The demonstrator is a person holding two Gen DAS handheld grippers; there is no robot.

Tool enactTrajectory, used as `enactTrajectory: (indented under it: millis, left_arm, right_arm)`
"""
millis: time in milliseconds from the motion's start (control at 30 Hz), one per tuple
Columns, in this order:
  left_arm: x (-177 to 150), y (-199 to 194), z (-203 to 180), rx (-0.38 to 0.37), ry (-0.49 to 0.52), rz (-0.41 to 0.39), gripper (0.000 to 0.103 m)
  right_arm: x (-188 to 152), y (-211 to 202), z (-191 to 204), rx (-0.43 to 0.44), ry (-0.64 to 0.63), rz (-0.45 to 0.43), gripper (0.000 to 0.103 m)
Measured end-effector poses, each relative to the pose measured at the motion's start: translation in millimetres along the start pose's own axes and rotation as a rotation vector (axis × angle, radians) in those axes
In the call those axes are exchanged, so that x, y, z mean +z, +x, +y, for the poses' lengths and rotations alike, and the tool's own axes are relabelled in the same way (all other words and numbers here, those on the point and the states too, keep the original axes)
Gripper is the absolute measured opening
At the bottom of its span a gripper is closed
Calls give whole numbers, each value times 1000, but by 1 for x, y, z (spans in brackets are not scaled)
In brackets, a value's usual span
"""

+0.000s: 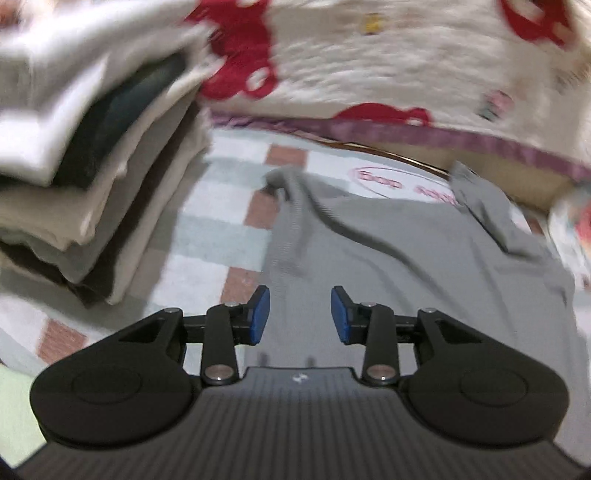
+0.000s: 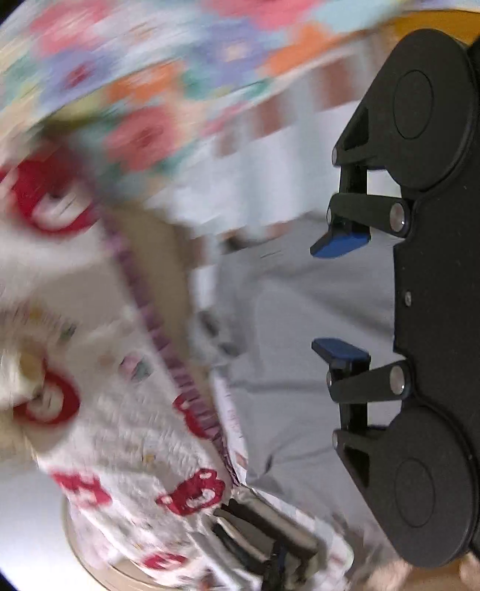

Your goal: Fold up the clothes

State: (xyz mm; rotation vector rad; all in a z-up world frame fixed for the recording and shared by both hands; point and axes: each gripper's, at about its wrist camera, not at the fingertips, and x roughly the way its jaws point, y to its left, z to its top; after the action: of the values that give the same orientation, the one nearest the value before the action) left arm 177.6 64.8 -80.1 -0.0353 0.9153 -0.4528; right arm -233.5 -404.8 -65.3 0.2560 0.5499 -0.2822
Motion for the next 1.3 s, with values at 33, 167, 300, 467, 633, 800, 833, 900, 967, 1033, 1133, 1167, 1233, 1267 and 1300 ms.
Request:
enactTrajectory:
  millis: [33,167,300,467,633,800,833,900,967,1033,1133,1167,1233,1267,1300]
  left_arm:
    - [3,9,7,2,-15,1,35]
    - [11,38,13,34,-8,-16,38]
    - [28,72,13,7,-36,-2,41]
    - [48,102,-5,0,4,-15,41]
    - [63,133,-2,-5,-34,-11,47]
    - [70,161,19,-14,-85,-1,47]
    - [71,166,25,-24,-109,-4,47]
    - [73,176,34,-39,-155,-6,47]
    - [76,184,39,-55,-173,1,47]
    - [79,186,43,-72,-172,-7,47]
    - [79,187,53,-108,-191,-31,48]
    - [77,188,57,-120,-205,-40,48]
    - [73,188,64,-142,-233,-54,50]
    - [71,189,65,-147,-231,-55,50]
    - [70,189,67,-152,-226,-57,50]
  right_arm:
    - [9,12,11,-3,-61,-33,60]
    - [59,65,52,27,-228,-76,66]
    - [114,129,86,96,-322,-32,67]
    - [159,213,101,86,-232,185,66]
    - [167,277,95,65,-70,300,31]
    - [166,340,89,32,69,385,35]
    - [164,347,87,30,78,377,38]
    - [159,361,81,25,94,363,43]
    - [155,375,76,20,111,348,55]
    - [151,389,71,15,128,334,63]
    - [144,410,63,7,153,312,66]
    - [142,417,60,4,162,305,67]
    - [138,431,55,-1,178,290,55]
    - [139,436,54,8,166,293,33]
    - [145,438,56,33,121,311,8]
